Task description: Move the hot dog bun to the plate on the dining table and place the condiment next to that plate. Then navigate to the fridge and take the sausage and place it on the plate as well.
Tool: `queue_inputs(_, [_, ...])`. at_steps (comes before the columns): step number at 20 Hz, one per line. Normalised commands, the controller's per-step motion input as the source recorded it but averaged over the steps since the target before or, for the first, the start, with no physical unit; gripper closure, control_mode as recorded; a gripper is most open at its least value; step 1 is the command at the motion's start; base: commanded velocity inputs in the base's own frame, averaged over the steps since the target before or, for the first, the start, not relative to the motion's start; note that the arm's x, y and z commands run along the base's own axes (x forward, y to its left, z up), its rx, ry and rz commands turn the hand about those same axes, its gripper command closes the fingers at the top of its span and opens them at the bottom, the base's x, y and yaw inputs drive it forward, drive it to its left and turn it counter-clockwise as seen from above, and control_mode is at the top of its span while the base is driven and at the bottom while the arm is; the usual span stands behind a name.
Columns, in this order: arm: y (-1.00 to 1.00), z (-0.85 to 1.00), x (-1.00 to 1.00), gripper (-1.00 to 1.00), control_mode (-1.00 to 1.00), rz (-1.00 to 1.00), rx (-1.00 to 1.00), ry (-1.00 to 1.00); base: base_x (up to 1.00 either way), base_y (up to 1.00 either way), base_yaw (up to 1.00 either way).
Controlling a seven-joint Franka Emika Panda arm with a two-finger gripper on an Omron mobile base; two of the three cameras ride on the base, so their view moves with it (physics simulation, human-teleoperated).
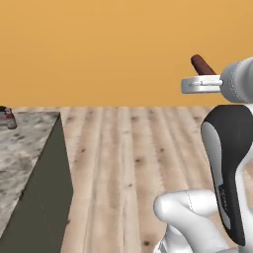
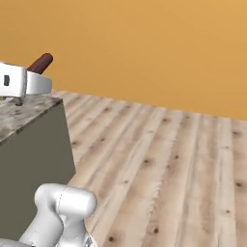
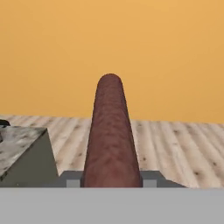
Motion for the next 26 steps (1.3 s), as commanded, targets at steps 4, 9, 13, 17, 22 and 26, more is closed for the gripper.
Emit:
queue_inputs(4, [0.0,0.0,0.0,1.0,1.0,0.0,0.0,0.0,0.95,-0.52,0.49])
queue_inputs(9, [0.0,0.0,0.0,1.0,1.0,0.0,0.0,0.0,0.94,-0.53,0.49])
queue_inputs(13, [0.0,0.0,0.0,1.0,1.0,0.0,0.0,0.0,0.95,-0.54,0.48])
queue_inputs(17, [0.0,0.0,0.0,1.0,1.0,0.0,0.0,0.0,0.88,-0.61,0.47])
queue_inputs(22, [0.0,0.0,0.0,1.0,1.0,0.0,0.0,0.0,0.9,-0.62,0.46])
queue_inputs(26, [0.0,0.0,0.0,1.0,1.0,0.0,0.0,0.0,0.88,-0.63,0.46])
